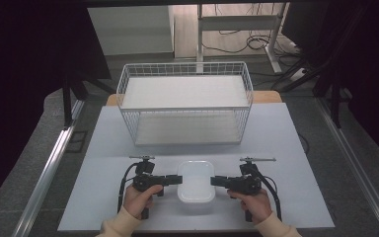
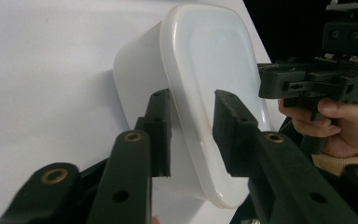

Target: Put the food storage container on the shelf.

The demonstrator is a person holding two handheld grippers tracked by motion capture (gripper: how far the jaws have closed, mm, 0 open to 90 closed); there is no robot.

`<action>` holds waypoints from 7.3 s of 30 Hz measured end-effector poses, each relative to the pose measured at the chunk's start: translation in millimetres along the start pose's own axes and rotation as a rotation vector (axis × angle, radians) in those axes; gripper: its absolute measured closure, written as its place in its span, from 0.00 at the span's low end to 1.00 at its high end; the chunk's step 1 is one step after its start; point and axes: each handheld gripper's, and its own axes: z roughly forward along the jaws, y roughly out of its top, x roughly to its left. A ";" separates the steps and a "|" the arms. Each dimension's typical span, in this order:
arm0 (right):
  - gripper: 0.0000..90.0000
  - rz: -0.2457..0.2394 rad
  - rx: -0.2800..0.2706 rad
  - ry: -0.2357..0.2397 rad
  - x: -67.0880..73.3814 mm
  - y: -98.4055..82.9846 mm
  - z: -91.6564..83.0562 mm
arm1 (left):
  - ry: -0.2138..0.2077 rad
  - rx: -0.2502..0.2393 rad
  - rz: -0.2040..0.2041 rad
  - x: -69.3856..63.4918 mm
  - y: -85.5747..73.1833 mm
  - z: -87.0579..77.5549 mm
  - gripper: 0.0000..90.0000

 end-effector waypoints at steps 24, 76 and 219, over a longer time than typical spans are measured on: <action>0.87 -0.144 -0.049 -0.026 21.0 5.5 -11.5 | -0.022 -0.058 0.089 -16.4 3.3 -22.4 0.88; 0.87 -0.371 -0.146 -0.004 79.7 100.0 -40.5 | 0.029 -0.214 0.297 -71.4 78.9 -77.7 0.89; 0.24 -0.436 -0.114 -0.306 -36.1 32.3 -65.1 | 0.398 -0.097 0.331 33.0 6.2 -60.1 0.29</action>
